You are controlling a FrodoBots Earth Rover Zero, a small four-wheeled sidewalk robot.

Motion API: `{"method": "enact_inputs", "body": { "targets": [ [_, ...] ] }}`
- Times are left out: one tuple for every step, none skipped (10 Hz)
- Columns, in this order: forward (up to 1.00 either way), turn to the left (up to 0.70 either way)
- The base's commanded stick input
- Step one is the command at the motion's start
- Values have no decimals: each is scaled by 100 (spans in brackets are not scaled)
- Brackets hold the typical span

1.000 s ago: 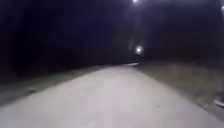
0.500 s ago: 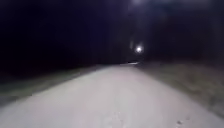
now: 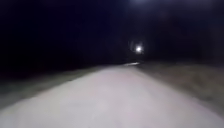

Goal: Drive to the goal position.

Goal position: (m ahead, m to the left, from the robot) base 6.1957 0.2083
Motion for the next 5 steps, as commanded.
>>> {"method": "enact_inputs", "body": {
  "targets": [
    [100, 0],
    [100, 0],
    [100, 0],
    [100, 0],
    [100, 0]
  ]
}}
